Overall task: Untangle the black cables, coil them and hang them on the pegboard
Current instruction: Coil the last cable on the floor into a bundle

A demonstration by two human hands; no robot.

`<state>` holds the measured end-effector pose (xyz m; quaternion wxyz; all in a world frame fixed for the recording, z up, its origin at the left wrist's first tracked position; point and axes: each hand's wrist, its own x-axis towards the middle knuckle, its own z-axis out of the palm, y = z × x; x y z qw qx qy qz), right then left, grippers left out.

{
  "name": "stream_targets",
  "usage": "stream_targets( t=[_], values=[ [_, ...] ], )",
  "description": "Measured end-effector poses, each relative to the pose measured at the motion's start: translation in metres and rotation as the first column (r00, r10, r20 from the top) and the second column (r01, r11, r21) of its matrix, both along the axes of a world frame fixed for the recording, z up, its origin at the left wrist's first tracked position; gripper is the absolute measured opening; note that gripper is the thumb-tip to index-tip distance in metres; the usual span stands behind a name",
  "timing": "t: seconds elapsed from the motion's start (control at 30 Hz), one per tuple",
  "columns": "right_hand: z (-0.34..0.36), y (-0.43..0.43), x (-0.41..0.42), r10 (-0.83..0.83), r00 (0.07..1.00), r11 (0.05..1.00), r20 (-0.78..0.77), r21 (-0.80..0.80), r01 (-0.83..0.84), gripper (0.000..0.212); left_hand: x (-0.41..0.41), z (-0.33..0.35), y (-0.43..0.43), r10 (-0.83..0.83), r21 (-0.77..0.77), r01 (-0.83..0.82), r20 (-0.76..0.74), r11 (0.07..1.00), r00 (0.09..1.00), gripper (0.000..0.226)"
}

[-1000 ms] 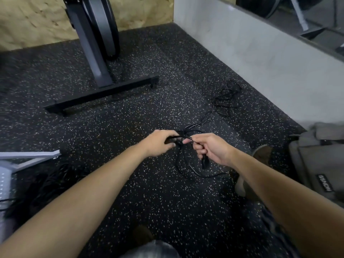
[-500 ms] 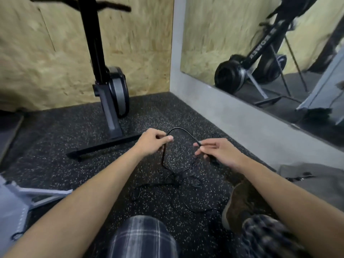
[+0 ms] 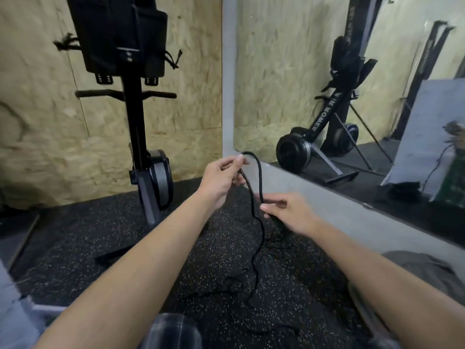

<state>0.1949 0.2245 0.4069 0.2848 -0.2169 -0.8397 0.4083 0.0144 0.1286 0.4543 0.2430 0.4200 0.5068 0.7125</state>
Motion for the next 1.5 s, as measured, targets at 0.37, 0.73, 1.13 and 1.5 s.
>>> stream_targets(
  t=[0.37, 0.73, 1.13, 1.5],
  values=[
    [-0.022, 0.005, -0.004, -0.031, 0.997, 0.999, -0.074, -0.018, 0.029, 0.018, 0.007, -0.014, 0.02, 0.07, -0.054, -0.057, 0.303, 0.997, 0.95, 0.021],
    [-0.073, 0.079, -0.036, -0.104, 0.992, 0.984, -0.078, -0.151, 0.091, 0.019, -0.019, -0.151, 0.078, -0.19, -0.54, 0.078, -0.154, 0.838, 0.97, 0.033],
    [-0.09, 0.115, -0.042, -0.13, 0.967, 0.816, -0.219, -0.577, -0.021, 0.022, -0.013, -0.206, 0.107, -0.54, -0.725, 0.248, -0.199, 0.642, 0.818, 0.014],
    [-0.106, 0.126, 0.003, -0.224, 0.947, 0.932, 0.23, -0.232, 0.277, 0.039, -0.027, -0.182, 0.078, -0.392, -0.58, -0.266, -0.759, 0.77, 0.519, 0.016]
  ],
)
